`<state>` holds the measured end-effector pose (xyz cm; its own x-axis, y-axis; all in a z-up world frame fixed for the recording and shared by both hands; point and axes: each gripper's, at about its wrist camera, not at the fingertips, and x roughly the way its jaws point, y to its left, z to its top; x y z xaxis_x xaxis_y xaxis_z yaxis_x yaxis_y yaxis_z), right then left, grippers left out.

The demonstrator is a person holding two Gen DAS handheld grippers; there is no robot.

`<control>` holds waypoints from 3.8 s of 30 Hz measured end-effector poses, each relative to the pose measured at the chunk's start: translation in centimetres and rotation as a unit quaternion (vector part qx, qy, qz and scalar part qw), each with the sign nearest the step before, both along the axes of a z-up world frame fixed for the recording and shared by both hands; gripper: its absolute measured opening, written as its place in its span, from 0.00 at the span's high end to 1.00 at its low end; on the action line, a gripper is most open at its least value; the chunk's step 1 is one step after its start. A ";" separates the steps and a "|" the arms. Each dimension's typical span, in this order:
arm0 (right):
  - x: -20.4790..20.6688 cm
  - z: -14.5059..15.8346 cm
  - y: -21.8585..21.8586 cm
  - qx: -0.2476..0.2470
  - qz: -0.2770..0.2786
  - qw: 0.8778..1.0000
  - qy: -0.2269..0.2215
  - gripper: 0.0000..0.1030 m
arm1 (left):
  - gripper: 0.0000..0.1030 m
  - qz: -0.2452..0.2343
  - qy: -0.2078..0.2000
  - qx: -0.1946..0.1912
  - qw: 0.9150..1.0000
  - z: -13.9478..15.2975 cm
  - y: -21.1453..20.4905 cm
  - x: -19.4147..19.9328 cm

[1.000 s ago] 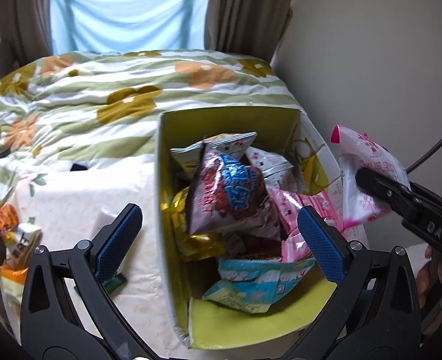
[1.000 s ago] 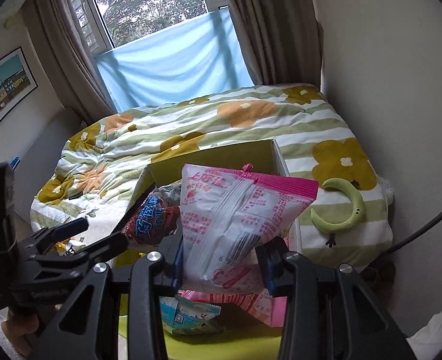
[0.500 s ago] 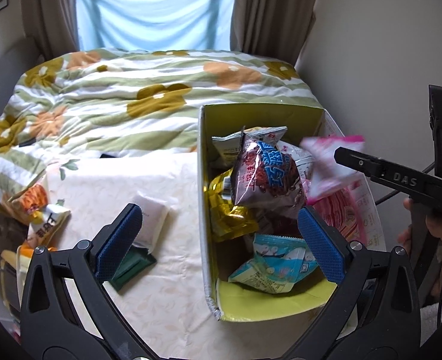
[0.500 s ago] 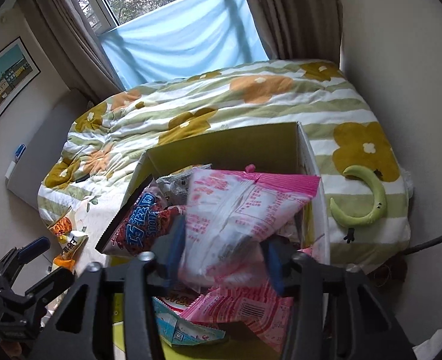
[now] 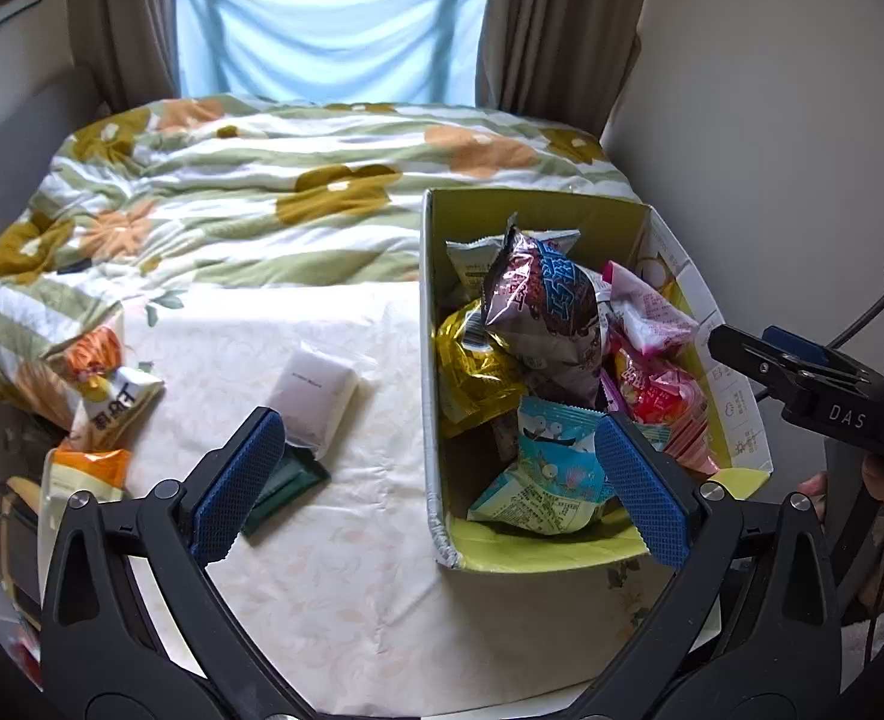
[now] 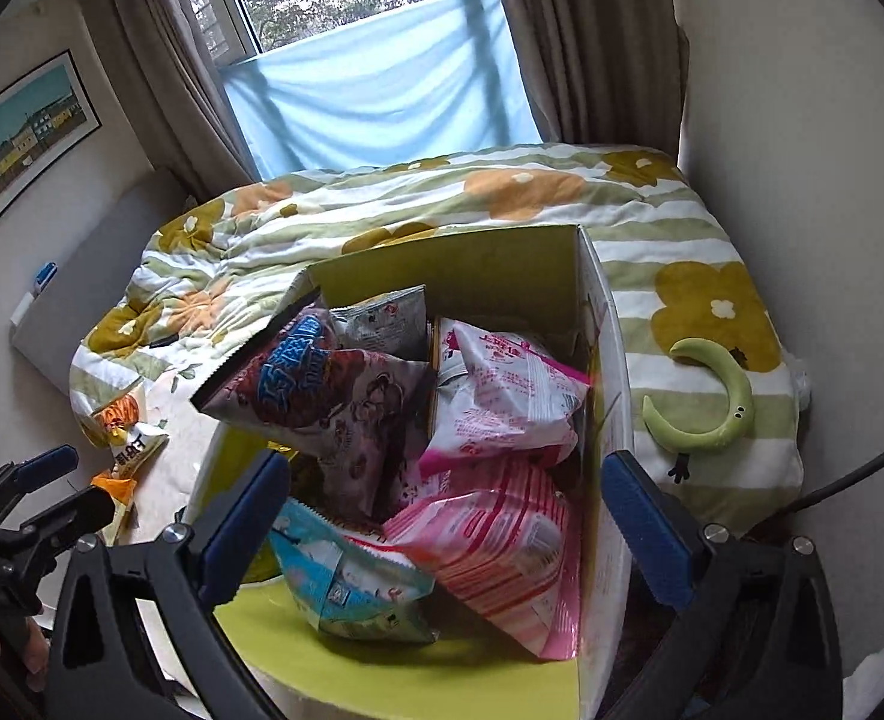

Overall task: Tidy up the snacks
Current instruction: 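Move both open tools back over the remaining snacks on the table, then grasp orange-cream bag with left tool while right tool grasps dark green pouch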

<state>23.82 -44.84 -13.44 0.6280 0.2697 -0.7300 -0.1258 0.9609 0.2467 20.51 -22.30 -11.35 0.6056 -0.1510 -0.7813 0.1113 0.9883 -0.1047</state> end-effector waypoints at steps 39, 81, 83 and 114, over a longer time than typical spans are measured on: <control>-6.3 2.2 24.2 0.000 0.159 0.986 -0.041 0.00 | 0.01 0.158 0.009 0.027 0.987 -0.5 25.1 -9.4; 0.1 -17.2 32.9 -0.142 0.189 0.970 0.062 0.02 | 0.01 0.053 0.115 0.080 0.989 -19.8 31.3 2.1; 0.6 -17.8 32.9 -0.143 0.194 0.968 0.072 0.05 | 0.01 0.049 0.114 0.082 0.989 -19.8 31.0 2.1; -0.7 -16.5 34.2 -0.128 0.211 0.968 0.039 0.31 | 0.32 0.038 0.125 0.074 0.989 -19.1 30.5 1.0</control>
<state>23.11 -10.66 -29.95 0.4410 0.2942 -0.8479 -0.5102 0.8594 0.0329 21.55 8.22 -30.47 0.3956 0.0144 -0.9183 0.0260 0.9993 0.0268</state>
